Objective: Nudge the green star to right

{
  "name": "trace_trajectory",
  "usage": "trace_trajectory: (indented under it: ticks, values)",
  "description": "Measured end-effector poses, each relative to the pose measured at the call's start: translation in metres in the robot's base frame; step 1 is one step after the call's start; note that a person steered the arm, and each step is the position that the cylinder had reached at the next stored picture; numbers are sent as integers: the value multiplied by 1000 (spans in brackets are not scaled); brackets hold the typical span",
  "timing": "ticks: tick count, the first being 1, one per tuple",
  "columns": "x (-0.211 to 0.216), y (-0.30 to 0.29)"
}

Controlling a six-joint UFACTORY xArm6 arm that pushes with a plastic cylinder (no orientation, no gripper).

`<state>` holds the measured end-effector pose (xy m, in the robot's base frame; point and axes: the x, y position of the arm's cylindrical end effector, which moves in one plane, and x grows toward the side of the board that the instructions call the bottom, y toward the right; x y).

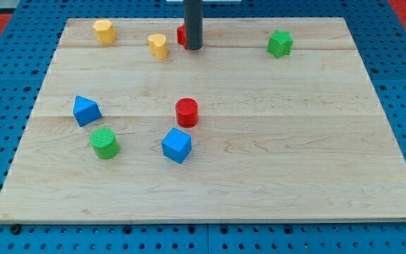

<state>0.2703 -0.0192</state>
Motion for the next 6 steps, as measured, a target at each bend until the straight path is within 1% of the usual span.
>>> trace_trajectory:
  ticks: [1, 2, 3, 4, 5, 6]
  values:
    - [3, 8]
    - [1, -52]
    - [18, -100]
    - [49, -62]
    - [66, 61]
    - [42, 98]
